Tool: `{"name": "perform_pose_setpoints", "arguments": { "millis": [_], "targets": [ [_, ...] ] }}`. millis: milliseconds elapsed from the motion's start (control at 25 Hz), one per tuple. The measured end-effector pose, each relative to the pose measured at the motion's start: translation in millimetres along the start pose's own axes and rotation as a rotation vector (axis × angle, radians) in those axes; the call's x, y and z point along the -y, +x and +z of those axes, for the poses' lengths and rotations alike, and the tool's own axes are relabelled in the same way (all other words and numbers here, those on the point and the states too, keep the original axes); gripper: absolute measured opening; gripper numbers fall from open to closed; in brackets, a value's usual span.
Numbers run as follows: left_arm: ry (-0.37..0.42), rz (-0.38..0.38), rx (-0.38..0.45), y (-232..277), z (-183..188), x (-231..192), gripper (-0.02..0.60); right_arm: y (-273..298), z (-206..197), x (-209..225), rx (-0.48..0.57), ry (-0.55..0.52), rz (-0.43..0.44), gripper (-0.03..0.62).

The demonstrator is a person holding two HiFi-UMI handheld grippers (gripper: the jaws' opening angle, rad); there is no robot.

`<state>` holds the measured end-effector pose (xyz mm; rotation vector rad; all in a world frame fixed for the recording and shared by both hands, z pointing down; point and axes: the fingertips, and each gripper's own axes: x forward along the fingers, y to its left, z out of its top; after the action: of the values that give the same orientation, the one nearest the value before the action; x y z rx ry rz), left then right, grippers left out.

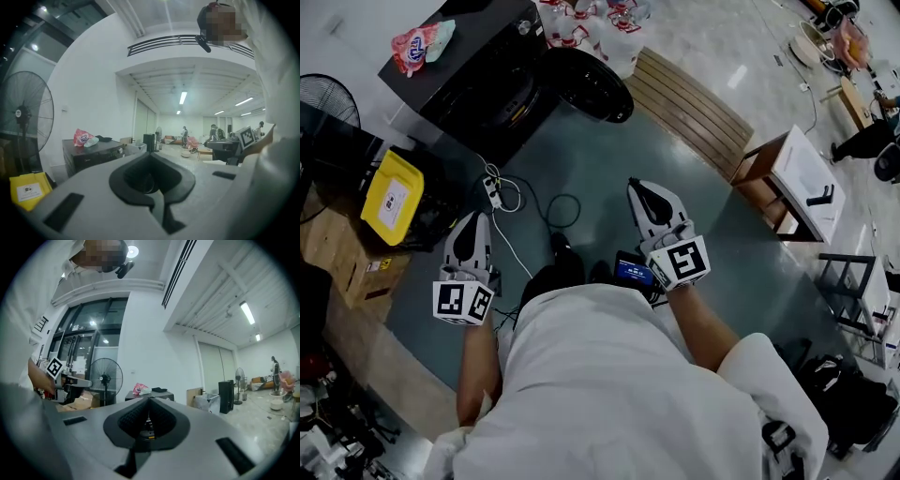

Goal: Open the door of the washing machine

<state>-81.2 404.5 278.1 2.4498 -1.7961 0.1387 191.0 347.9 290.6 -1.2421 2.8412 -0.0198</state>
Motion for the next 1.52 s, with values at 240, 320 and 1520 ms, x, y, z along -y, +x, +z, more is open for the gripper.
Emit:
{"name": "perform_pose_setpoints", "arguments": {
  "millis": [240,320,1520],
  "targets": [
    [0.061,0.106,-0.046,-18,-19,-1,0.008,-9,-9,-4,-0.001,0.024,0.009,0.031],
    [0.057,0.14,-0.026,-22,-16,-6,0.008,-8,-9,-6,-0.003,0.022,-0.003,0.031],
    [-0.062,0.113,-0.009,-69,-32,-107,0.008,58,-12,-104,-0.084,0.02,-0.042,0.029]
  ]
}}
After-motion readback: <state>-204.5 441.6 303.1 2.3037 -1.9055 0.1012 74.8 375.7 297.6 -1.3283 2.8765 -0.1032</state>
